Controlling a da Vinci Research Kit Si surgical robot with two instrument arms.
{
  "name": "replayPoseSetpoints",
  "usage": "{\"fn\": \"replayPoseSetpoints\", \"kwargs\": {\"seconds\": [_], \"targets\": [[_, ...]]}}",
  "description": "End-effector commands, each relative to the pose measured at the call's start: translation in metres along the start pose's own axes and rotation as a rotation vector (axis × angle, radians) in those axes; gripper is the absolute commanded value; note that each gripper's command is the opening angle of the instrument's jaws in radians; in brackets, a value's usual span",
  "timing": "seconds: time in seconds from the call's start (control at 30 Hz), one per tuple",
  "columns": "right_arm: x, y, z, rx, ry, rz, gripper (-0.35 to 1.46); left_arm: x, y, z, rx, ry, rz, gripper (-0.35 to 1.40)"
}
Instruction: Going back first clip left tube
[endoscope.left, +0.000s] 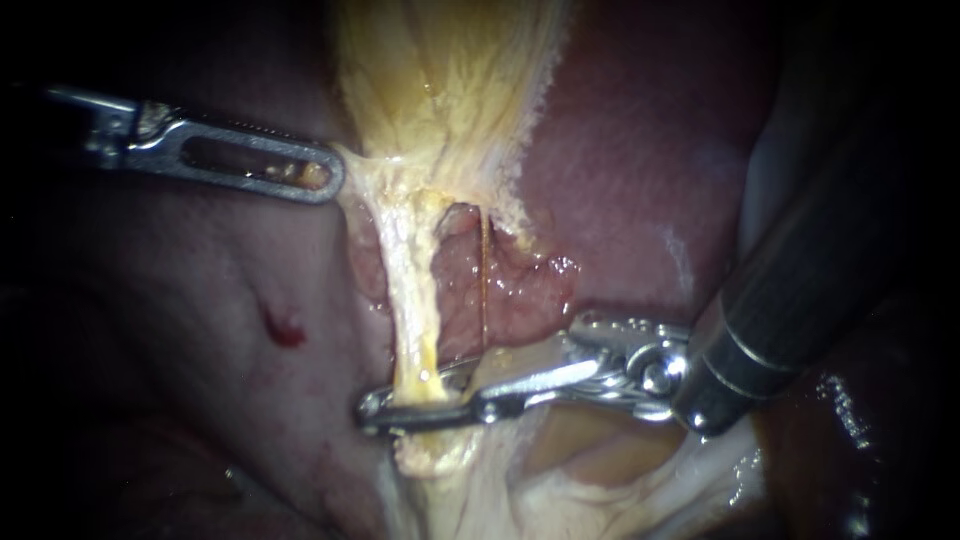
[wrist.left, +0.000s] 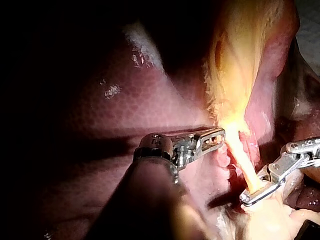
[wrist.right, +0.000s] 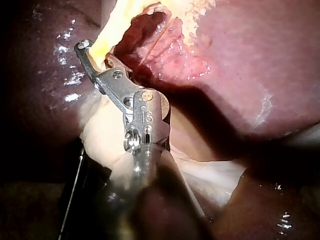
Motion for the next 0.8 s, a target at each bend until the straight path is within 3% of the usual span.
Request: {"fn": "replayPoseSetpoints", "kwargs": {"seconds": [0.03,0.37,0.5,0.57,0.8], "targets": [[0.0,0.0,0.0001,0.0,0.0,-0.001,-0.35,0.0,0.0,0.0,-0.001,0.0,0.0,-0.35],[0.0,0.0001,0.0001,0.0,0.0,-0.001,-0.35,0.0001,0.0,0.0,-0.001,-0.001,0.0,-0.35],[-0.0005,0.0005,0.0002,-0.031,0.019,-0.034,0.24,0.0001,0.0,0.0,-0.001,-0.001,0.001,-0.35],[-0.0005,0.0009,0.0003,-0.069,0.044,-0.058,0.43,0.0001,0.0,0.0,-0.001,-0.001,0.001,-0.35],[-0.0001,0.0016,0.0003,-0.111,0.06,-0.196,0.5,0.0001,0.0,0.0,-0.001,-0.001,0.001,-0.35]]}}
